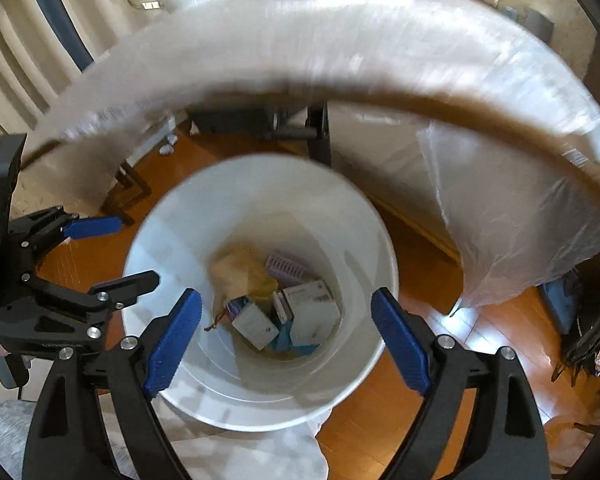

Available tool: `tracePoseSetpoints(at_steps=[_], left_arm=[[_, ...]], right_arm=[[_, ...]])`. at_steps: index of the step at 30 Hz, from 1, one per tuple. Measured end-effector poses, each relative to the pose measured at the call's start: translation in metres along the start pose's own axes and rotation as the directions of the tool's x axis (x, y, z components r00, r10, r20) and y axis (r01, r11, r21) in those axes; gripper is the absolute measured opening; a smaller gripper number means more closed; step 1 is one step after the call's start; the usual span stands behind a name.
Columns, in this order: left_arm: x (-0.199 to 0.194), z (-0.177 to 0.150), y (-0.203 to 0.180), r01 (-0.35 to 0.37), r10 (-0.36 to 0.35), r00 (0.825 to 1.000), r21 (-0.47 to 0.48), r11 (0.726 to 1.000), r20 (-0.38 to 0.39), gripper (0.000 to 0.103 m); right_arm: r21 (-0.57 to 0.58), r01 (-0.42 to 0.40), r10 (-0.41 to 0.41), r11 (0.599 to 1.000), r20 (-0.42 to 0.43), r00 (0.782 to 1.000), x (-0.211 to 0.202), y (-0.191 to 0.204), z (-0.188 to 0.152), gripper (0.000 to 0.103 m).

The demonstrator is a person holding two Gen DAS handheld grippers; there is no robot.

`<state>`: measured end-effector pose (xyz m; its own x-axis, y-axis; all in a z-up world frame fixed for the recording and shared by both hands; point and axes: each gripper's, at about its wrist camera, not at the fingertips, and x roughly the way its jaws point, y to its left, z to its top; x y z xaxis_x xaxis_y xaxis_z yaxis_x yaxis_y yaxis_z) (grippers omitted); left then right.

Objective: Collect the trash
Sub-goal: 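Raise both open tools from the bin toward the table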

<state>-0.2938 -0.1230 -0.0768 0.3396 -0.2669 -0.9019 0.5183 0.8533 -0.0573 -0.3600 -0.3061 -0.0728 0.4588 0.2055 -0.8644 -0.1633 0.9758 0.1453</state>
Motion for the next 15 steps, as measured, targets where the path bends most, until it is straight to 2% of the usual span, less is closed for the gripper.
tracePoseSetpoints(at_steps=[3, 4, 5, 6, 7, 8, 9, 10, 12, 14, 15], left_arm=[[-0.056, 0.007, -0.007, 0.015, -0.02, 0.993, 0.045, 0.999, 0.113, 0.083], [-0.072, 0.01, -0.01, 0.004, -0.015, 0.988, 0.069, 0.998, 0.152, 0.083], [-0.089, 0.015, -0.014, -0.021, 0.001, 0.98, 0.099, 0.995, 0.199, 0.088], [-0.101, 0.019, -0.017, -0.042, 0.012, 0.972, 0.12, 0.992, 0.235, 0.093], [-0.119, 0.027, -0.02, -0.07, 0.021, 0.954, 0.153, 0.986, 0.3, 0.101], [-0.132, 0.034, -0.022, -0.095, 0.026, 0.935, 0.177, 0.98, 0.354, 0.102], [-0.139, 0.04, -0.024, -0.118, 0.037, 0.92, 0.186, 0.975, 0.389, 0.102], [-0.147, 0.051, -0.023, -0.154, 0.06, 0.898, 0.185, 0.97, 0.435, 0.102], [-0.15, 0.077, -0.016, -0.162, 0.064, 0.873, 0.165, 0.973, 0.483, 0.102], [-0.146, 0.1, -0.005, -0.133, 0.053, 0.873, 0.132, 0.982, 0.485, 0.102], [-0.14, 0.119, 0.005, -0.114, 0.05, 0.875, 0.103, 0.988, 0.481, 0.102]], right_arm=[[-0.049, 0.018, -0.012, 0.999, 0.123, 0.992, -0.048, 0.006, 0.011, 0.086], [-0.071, 0.032, -0.019, 0.997, 0.175, 0.984, -0.064, 0.009, 0.016, 0.09], [-0.091, 0.049, -0.027, 0.995, 0.229, 0.973, -0.078, 0.011, 0.021, 0.094], [-0.11, 0.081, -0.043, 0.991, 0.31, 0.95, -0.095, 0.014, 0.028, 0.099], [-0.122, 0.109, -0.057, 0.987, 0.364, 0.93, -0.105, 0.016, 0.035, 0.099], [-0.135, 0.132, -0.068, 0.982, 0.403, 0.913, -0.112, 0.018, 0.043, 0.099], [-0.141, 0.144, -0.072, 0.98, 0.423, 0.903, -0.114, 0.017, 0.05, 0.099], [-0.141, 0.164, -0.087, 0.976, 0.44, 0.894, -0.112, 0.016, 0.062, 0.099], [-0.154, 0.182, -0.097, 0.971, 0.441, 0.892, -0.104, 0.016, 0.082, 0.099], [-0.173, 0.189, -0.096, 0.967, 0.439, 0.893, -0.094, 0.014, 0.1, 0.099], [-0.188, 0.18, -0.088, 0.966, 0.416, 0.905, -0.084, 0.013, 0.113, 0.099]])
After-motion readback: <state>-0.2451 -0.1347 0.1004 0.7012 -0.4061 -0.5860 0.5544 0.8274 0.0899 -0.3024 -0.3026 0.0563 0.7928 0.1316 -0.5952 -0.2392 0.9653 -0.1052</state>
